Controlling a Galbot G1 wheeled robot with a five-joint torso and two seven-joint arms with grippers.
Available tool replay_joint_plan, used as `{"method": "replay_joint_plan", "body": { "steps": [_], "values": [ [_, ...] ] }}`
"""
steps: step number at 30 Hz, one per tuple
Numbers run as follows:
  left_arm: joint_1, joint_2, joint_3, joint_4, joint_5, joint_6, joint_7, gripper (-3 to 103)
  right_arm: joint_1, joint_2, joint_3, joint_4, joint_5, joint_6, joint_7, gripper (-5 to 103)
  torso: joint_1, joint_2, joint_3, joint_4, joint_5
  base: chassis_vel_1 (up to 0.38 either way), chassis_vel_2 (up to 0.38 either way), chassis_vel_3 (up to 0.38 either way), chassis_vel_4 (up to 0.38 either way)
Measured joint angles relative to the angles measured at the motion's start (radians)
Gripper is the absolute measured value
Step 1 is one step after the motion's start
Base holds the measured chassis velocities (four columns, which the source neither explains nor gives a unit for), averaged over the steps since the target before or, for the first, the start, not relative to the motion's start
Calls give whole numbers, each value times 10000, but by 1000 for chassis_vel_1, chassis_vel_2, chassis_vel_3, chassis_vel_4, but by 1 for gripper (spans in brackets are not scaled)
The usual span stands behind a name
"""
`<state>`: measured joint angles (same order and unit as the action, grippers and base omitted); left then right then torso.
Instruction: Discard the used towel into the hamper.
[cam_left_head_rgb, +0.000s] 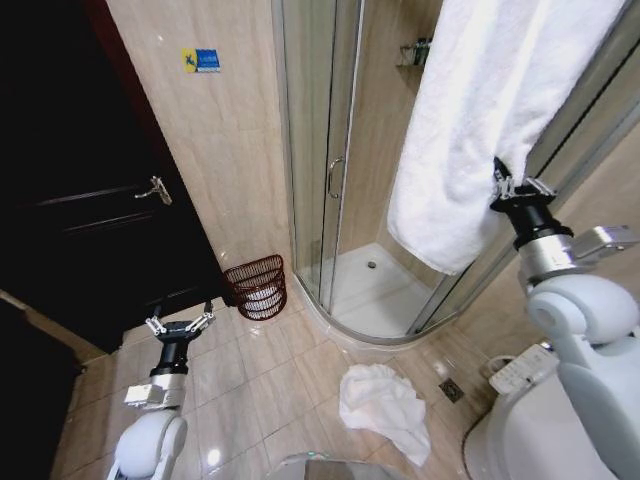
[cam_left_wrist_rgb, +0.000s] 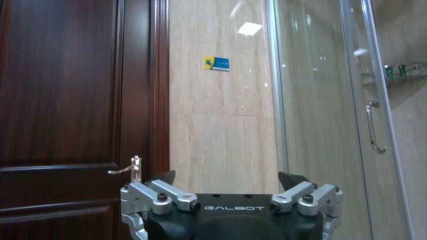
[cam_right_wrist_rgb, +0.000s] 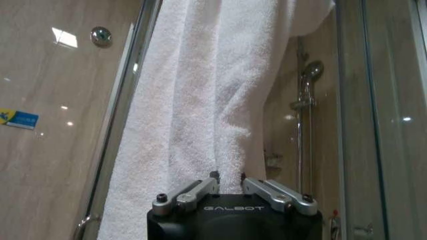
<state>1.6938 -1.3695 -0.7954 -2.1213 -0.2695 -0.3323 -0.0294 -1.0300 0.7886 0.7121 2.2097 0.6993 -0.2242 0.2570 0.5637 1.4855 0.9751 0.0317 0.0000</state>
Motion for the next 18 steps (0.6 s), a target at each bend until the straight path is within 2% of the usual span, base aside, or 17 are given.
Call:
{"method": "replay_joint_plan", "body": {
  "steps": [18],
  "values": [
    [-6,30,-89,14,-87,-52,-6,100,-782,1064,-12,269,-666,221,-165,3,0,1,0,0,0,0,0,0,0]
  ]
}}
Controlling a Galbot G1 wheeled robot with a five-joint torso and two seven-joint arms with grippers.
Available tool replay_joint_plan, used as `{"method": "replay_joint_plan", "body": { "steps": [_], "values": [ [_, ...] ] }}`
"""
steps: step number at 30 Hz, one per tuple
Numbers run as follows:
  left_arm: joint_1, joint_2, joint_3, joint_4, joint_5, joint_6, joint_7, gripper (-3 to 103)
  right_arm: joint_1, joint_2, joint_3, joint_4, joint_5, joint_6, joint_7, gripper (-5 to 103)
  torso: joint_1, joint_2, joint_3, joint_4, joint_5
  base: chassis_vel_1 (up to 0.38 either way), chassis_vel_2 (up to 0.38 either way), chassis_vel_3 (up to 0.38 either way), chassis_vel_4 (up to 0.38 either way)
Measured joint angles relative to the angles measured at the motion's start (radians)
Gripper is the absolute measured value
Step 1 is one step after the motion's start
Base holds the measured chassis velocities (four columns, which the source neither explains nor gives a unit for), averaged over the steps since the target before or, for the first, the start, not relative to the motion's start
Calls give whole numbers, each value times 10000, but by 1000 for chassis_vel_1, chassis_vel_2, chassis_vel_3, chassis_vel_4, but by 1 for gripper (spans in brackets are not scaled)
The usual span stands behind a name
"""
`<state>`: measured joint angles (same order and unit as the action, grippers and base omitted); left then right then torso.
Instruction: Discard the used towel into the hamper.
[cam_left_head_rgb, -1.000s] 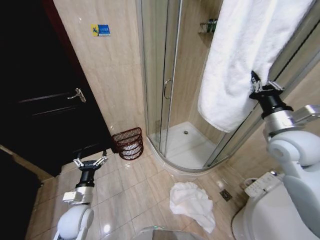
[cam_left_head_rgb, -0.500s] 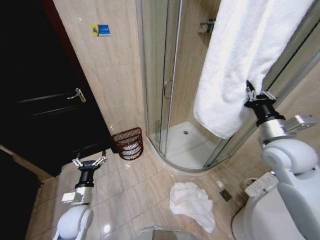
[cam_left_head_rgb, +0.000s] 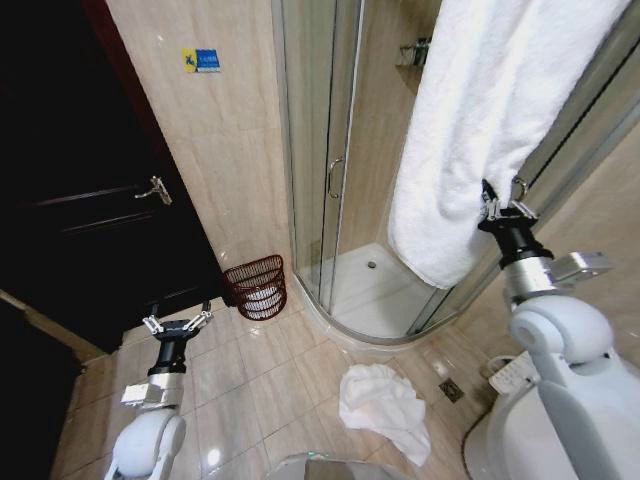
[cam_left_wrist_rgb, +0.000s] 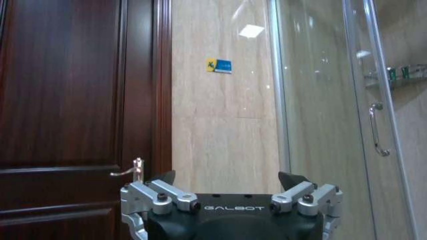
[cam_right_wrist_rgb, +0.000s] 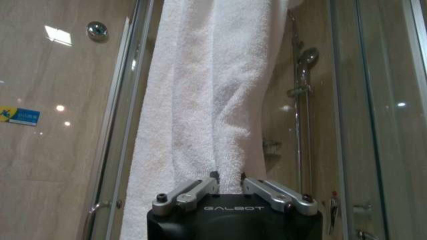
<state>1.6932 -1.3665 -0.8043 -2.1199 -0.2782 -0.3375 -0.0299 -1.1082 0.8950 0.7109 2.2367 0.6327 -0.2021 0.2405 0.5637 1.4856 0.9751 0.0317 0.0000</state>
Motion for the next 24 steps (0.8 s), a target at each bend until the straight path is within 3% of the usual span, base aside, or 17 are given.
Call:
{"method": "replay_joint_plan", "body": {
  "steps": [24],
  "values": [
    [-97,226,-127,-73,-289,100,-7,100,-1048,1636,-190,31,-924,372,-257,3,0,0,0,0,1,0,0,0,0]
  ]
}}
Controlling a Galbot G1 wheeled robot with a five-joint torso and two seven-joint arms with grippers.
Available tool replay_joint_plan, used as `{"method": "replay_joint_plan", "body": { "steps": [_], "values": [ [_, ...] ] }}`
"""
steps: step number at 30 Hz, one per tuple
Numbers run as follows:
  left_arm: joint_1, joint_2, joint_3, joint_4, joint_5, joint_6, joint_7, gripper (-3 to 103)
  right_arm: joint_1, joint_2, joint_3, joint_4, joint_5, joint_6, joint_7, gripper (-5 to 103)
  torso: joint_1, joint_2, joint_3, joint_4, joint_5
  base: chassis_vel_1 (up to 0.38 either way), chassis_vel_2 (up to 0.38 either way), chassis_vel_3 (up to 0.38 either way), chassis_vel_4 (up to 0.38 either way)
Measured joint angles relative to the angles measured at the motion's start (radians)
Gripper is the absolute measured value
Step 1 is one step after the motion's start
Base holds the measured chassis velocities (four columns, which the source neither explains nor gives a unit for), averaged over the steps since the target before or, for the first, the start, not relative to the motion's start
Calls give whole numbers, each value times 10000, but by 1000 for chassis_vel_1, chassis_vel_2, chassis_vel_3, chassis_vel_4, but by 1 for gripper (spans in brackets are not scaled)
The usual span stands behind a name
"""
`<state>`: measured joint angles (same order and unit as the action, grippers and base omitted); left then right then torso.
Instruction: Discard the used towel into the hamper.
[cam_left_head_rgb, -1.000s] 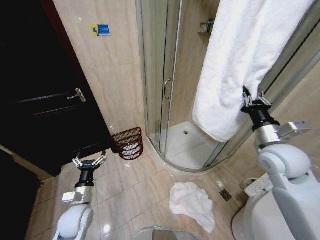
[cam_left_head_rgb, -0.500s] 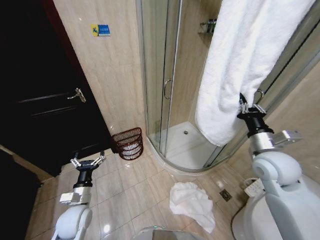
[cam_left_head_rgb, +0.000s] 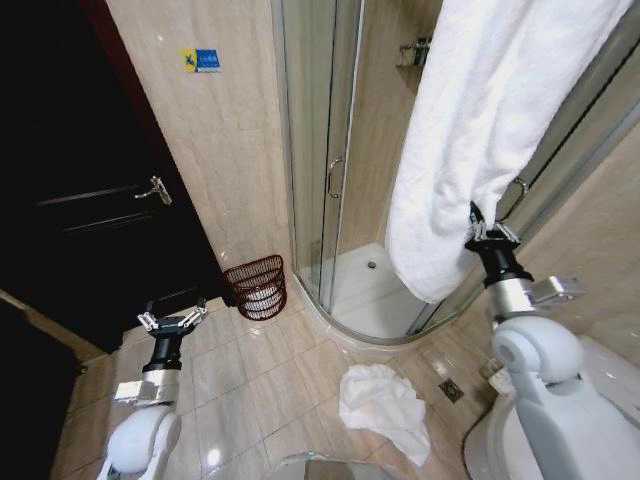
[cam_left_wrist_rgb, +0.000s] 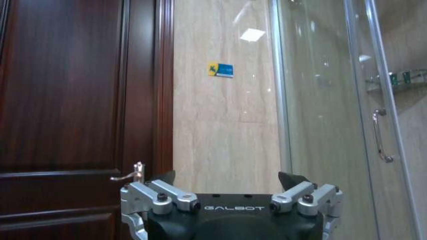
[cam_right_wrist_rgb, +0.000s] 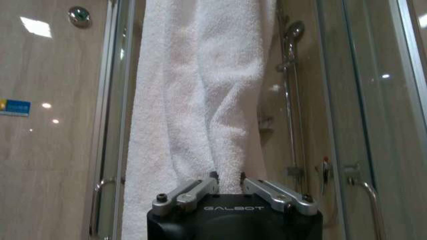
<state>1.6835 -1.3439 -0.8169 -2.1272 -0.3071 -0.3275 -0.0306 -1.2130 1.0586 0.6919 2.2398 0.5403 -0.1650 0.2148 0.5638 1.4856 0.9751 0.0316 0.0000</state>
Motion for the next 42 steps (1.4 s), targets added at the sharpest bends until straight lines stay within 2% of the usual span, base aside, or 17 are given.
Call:
{"method": "replay_joint_plan", "body": {
  "steps": [8,18,25,42],
  "values": [
    [172,-41,295,-76,83,-34,-15,100,-405,607,-51,-357,-489,238,-282,3,0,0,0,0,0,0,0,0,0],
    [140,168,205,-636,-386,626,-29,100,-1280,1632,-198,-430,-1476,645,-459,3,0,0,0,0,0,0,0,0,0],
    [210,191,330,-861,-399,846,-79,100,-1822,2162,-183,-418,-1904,756,-507,3,0,0,0,0,-1,0,0,0,0],
    [458,755,96,-1141,-924,879,-147,100,-3203,3540,-249,-86,-3079,1444,-766,3,0,0,0,1,-1,0,0,0,0]
  ]
}}
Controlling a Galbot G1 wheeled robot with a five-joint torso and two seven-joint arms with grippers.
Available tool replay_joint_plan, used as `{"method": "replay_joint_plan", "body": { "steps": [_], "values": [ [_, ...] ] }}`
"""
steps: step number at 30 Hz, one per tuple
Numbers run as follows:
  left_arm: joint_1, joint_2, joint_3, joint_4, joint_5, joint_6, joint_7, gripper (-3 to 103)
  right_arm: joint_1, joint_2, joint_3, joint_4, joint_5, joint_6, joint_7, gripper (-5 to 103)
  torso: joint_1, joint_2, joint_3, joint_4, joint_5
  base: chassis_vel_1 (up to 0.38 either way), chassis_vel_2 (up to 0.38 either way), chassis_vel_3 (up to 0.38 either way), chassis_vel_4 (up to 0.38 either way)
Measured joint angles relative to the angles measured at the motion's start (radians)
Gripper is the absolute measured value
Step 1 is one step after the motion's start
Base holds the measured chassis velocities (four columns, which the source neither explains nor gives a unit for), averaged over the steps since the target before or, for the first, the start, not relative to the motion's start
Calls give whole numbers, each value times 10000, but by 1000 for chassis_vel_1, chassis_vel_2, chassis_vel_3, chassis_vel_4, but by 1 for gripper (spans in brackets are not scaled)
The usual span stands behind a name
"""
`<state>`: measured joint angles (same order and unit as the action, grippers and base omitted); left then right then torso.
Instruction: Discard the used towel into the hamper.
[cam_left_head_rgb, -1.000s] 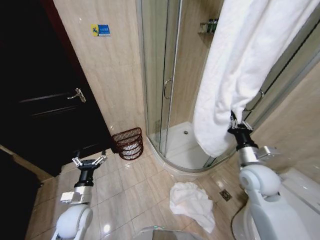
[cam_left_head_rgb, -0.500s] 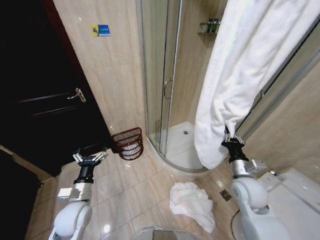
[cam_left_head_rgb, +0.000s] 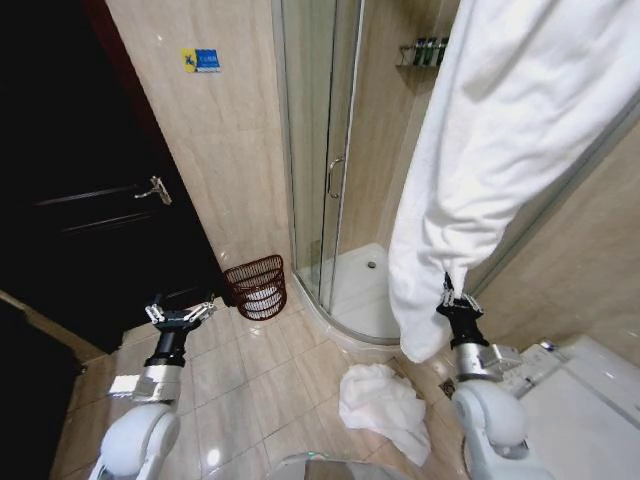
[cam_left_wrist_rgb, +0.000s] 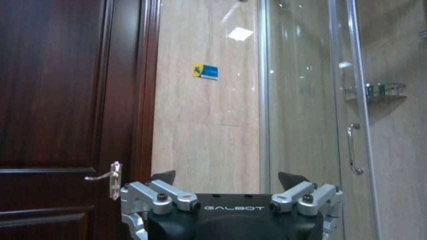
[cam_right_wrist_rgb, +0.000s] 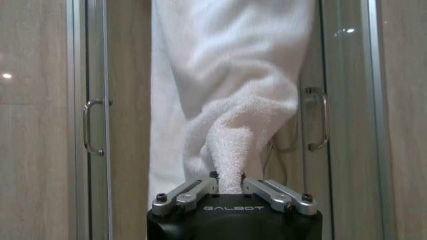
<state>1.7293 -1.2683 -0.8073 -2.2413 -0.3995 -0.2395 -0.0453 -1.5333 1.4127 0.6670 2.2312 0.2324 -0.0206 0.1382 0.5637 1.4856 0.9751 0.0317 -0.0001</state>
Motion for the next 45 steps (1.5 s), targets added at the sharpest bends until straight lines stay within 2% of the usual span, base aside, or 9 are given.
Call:
{"method": "replay_joint_plan", "body": {
  "steps": [5,14,17,29,32,37,39,44,45],
  "values": [
    [-93,-6,101,182,-10,-41,-12,100,-581,373,-1,78,-447,548,-69,3,0,0,0,-1,-1,0,0,0,0],
    [-133,-304,470,82,371,-22,-78,100,-1061,442,158,596,-719,937,-84,3,0,0,0,0,1,0,0,0,0],
    [-149,-357,564,16,517,16,-83,100,-1272,430,193,869,-1173,1153,-117,3,0,0,0,-1,2,0,0,0,0],
    [-97,-394,571,-60,606,23,-105,100,-1347,490,193,1007,-1405,1337,-17,3,0,0,0,-1,1,0,0,0,0],
    [-62,-396,562,-61,598,-8,-107,100,-1255,414,214,1167,-1309,1181,70,3,0,0,0,0,1,0,0,0,0],
    [-101,-395,562,1,557,-28,-112,100,-1132,41,320,1988,-660,337,358,3,0,0,0,0,2,0,0,0,0],
    [-150,-388,560,75,541,-31,-115,100,-1223,-359,440,2578,-147,-223,498,3,0,0,0,0,-1,0,0,0,0],
    [-174,-358,557,157,511,-44,-116,100,-1469,-1005,682,2737,388,-791,723,3,0,0,0,0,3,0,0,0,0],
    [-202,-344,566,232,502,-56,-116,100,-1595,-1406,951,2744,773,-1032,804,3,0,0,0,1,4,0,0,0,0]
  ]
}}
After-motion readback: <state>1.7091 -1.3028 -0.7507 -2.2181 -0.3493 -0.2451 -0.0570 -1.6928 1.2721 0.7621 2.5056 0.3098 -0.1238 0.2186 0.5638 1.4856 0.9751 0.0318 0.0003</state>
